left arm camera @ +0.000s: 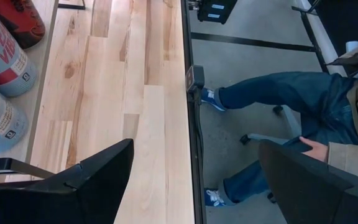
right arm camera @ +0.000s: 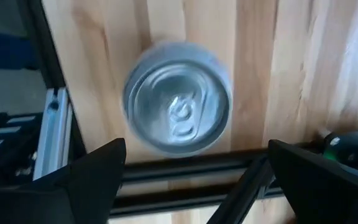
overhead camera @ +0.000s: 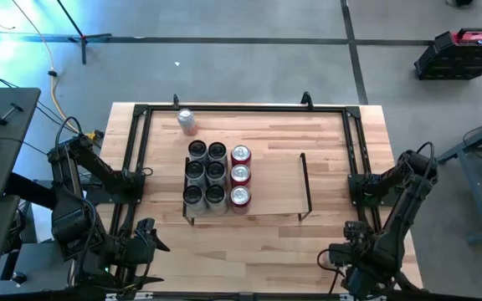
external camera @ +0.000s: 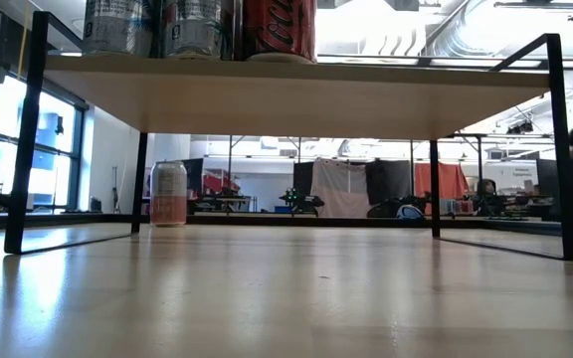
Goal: Place canned beverage on shelf
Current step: Put the bottom orange white soda can on the shelf
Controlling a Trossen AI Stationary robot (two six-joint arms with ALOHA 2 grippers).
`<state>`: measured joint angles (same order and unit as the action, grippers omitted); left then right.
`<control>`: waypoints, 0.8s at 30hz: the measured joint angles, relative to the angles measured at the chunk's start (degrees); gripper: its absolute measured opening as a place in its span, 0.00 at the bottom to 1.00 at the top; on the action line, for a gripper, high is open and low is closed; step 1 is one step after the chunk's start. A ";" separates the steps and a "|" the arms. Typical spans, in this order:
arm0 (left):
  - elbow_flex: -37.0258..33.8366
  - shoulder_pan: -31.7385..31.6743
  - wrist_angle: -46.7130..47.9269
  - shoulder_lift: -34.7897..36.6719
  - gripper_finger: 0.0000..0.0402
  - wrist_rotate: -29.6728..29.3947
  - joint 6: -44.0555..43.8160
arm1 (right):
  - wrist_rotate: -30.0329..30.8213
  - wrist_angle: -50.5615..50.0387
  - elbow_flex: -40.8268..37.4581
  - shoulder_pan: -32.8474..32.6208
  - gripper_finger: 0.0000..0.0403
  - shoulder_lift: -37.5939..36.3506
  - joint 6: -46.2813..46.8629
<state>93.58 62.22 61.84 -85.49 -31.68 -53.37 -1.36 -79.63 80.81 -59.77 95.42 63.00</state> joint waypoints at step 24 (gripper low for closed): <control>0.00 0.00 -0.02 0.00 0.83 0.00 -0.01 | -0.01 11.99 -7.53 0.92 0.94 -0.02 -11.17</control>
<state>93.58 62.22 61.83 -85.49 -31.68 -53.37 -1.37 -67.64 73.28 -58.85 95.39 51.83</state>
